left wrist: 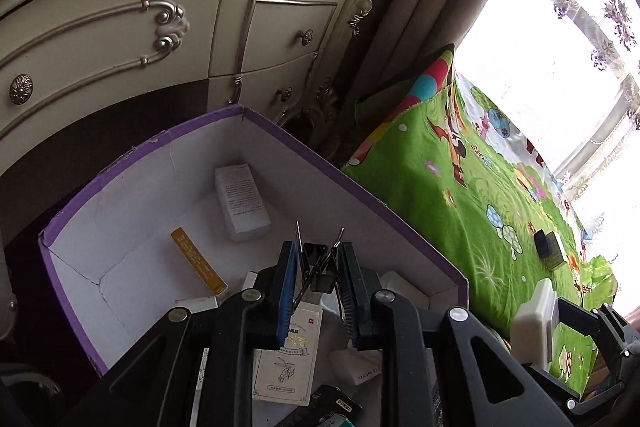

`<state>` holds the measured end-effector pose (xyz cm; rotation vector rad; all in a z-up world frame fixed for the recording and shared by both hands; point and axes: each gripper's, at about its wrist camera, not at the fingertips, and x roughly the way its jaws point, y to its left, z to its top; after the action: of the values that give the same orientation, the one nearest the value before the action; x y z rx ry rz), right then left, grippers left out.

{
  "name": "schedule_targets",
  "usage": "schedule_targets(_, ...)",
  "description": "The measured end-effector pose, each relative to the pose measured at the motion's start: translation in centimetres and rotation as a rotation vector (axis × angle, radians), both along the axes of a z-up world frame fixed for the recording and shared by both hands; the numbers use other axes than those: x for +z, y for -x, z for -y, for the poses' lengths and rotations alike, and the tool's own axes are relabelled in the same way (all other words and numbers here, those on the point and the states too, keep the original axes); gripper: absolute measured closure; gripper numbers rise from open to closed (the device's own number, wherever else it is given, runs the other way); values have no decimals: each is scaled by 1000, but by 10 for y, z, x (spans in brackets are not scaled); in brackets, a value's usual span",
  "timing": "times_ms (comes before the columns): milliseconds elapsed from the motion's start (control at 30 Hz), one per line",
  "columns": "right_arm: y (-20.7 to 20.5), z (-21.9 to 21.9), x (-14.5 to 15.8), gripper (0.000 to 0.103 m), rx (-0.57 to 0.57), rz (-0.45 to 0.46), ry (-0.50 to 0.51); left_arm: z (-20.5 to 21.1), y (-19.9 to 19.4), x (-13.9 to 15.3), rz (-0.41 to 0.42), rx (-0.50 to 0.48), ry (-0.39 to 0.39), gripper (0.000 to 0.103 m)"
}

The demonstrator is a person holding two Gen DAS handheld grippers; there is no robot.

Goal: Organize rigid objects
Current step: 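Carry white device and binder clip into the purple box and release both, then move both open tools back to the navy cube and white medicine box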

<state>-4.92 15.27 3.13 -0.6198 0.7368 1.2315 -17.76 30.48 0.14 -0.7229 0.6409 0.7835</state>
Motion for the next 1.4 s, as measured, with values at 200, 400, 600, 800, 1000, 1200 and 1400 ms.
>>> schedule_targets(200, 34, -16, -11, 14, 115, 6, 27, -3, 7, -2, 0, 25, 10, 81)
schedule_targets(400, 51, -21, -18, 11, 191, 13, 58, -7, 9, -5, -15, 58, 28, 64)
schedule_targets(600, 36, -15, -11, 9, 154, -14, 39, -5, 6, -3, -20, 63, 24, 56)
schedule_targets(800, 8, -8, -1, 8, 98, -7, 23, -1, -1, 4, -19, 58, 10, 53)
schedule_targets(1000, -36, 3, 9, 8, 9, 19, 6, 5, -11, 11, -12, 39, -2, 49)
schedule_targets(1200, -91, 17, 18, 8, -103, 45, -11, 18, -34, 15, -8, -16, -16, 46)
schedule_targets(1400, -152, 36, 22, 8, -246, 62, -26, 32, -60, 16, -6, -79, -25, 45)
